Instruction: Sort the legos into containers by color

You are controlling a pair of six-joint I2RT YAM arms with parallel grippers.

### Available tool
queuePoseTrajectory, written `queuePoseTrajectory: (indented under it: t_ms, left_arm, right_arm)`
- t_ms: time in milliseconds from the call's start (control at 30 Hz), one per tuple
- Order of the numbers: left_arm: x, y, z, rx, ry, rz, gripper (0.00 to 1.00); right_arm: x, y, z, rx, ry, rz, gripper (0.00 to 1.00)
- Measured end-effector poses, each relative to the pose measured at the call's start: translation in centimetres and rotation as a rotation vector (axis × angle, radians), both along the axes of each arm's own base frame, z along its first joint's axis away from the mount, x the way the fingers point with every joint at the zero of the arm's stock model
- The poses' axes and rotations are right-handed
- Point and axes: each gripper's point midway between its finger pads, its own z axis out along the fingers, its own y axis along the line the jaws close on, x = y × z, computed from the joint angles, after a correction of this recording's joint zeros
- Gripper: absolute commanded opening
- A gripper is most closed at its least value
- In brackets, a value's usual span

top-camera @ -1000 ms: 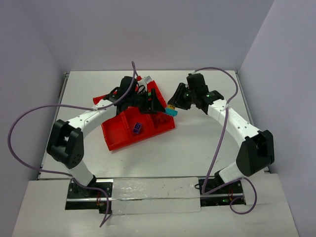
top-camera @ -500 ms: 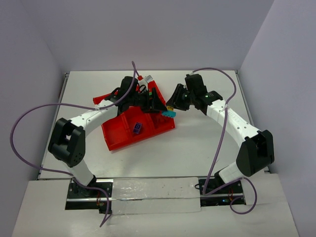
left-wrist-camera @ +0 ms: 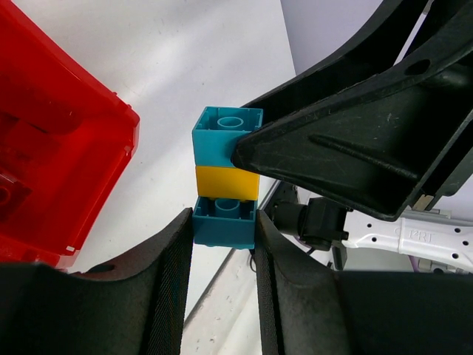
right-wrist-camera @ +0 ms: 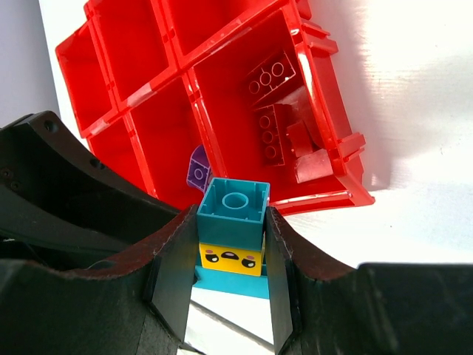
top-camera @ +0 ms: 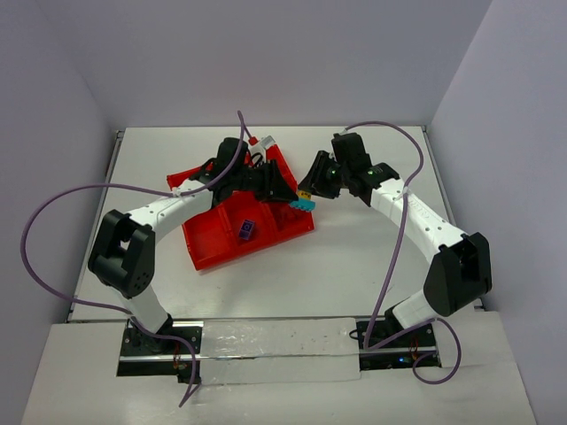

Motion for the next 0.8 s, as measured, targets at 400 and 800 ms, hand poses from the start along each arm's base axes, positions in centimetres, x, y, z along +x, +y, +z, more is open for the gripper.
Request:
queuePoseTrajectory:
  t_ms: [400, 800]
  left_arm:
    - [-0.1, -0.1, -0.3, -0.015, 0.007, -0.003, 0.00]
    - [-1.6, 0.8, -2.8, 0.030, 0.057, -0.018, 0.00]
  right_arm:
    - [0.2, -0.1, -0.1, -0.020, 0.016, 0.001, 0.00]
    - [2.1, 0.0, 1.7, -0.002, -0.028, -0.014, 0.00]
